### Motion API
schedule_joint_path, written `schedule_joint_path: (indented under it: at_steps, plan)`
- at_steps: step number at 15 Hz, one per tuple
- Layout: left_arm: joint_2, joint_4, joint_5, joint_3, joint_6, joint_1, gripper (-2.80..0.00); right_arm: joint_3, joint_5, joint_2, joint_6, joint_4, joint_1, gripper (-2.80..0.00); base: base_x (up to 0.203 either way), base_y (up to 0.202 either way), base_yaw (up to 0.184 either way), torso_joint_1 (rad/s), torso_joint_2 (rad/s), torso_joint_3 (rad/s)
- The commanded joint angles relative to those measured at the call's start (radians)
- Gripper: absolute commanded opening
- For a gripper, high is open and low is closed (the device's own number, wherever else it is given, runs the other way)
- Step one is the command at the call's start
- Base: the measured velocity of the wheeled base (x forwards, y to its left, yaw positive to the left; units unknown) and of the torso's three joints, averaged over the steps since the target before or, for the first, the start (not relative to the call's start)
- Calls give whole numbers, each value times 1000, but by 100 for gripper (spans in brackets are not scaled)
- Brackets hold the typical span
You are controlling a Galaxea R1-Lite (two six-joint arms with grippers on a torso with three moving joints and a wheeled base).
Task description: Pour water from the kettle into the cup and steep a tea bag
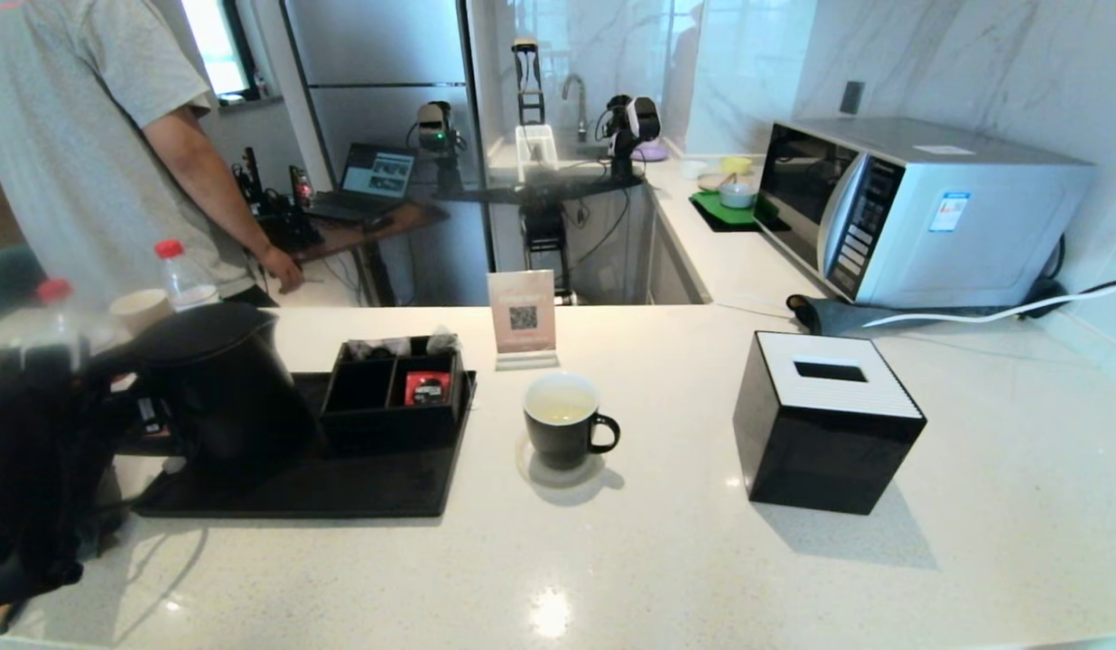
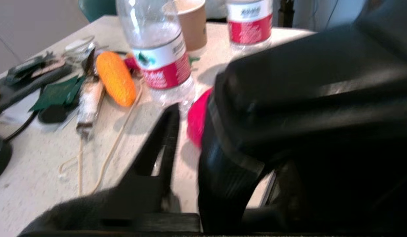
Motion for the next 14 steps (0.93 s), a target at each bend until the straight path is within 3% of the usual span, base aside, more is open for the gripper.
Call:
schedule_joint_path:
  at_steps: [1, 7, 14]
  plan:
    - [-16, -50, 1, 33, 1, -2, 0, 0, 1, 1, -1, 0, 1, -280, 0, 0, 0, 0, 0, 0]
    - [-73, -50, 2, 69, -1, -8, 0, 0, 1, 1, -1, 0, 1, -280, 0, 0, 0, 0, 0, 0]
    - [-219, -50, 4, 276, -2, -6, 0, 0, 1, 1, -1, 0, 1, -280, 0, 0, 0, 0, 0, 0]
